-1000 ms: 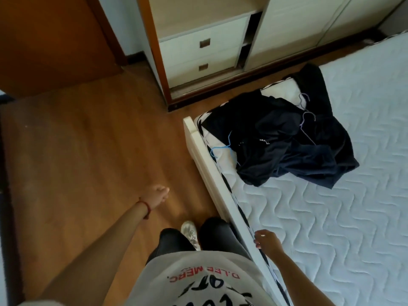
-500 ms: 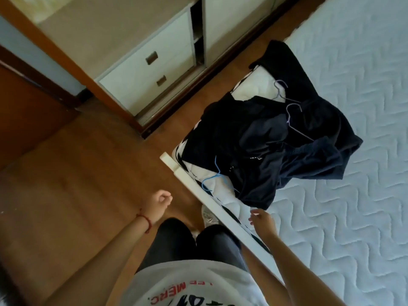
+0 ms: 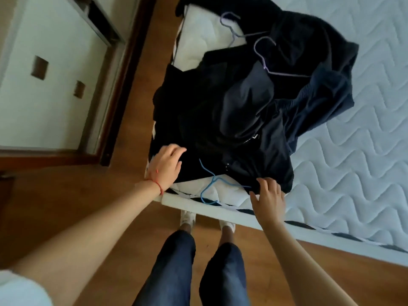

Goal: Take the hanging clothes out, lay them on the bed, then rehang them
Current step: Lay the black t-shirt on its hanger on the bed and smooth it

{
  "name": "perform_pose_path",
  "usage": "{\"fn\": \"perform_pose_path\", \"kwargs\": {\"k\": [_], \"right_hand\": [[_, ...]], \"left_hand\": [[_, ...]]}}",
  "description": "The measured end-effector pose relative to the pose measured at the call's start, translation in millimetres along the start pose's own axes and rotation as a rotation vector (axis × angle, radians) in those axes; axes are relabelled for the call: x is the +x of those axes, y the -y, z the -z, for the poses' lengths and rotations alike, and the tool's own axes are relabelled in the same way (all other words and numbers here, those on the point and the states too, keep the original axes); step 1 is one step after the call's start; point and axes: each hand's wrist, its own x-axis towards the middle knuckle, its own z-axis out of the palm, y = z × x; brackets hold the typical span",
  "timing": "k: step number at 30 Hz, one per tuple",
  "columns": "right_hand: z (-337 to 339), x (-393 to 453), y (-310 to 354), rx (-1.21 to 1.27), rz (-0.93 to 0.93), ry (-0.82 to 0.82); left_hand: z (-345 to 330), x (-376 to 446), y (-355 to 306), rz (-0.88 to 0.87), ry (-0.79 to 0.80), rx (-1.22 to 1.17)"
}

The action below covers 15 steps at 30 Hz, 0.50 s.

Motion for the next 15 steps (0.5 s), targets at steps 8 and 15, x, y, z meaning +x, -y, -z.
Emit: {"fn": "perform_pose_path", "kwargs": {"k": [8, 15], "right_hand": [[-44.2, 24.5, -1.3, -0.073, -0.06, -0.2], [-21.9, 11.2, -7.0, -0.069, 0.039, -0.264]], "left_hand": [[-56.4, 59.7, 40.4, -0.377, -0.013, 0.398], [-42.9, 63.6, 20.9, -0.363, -0.195, 0.499]]}}
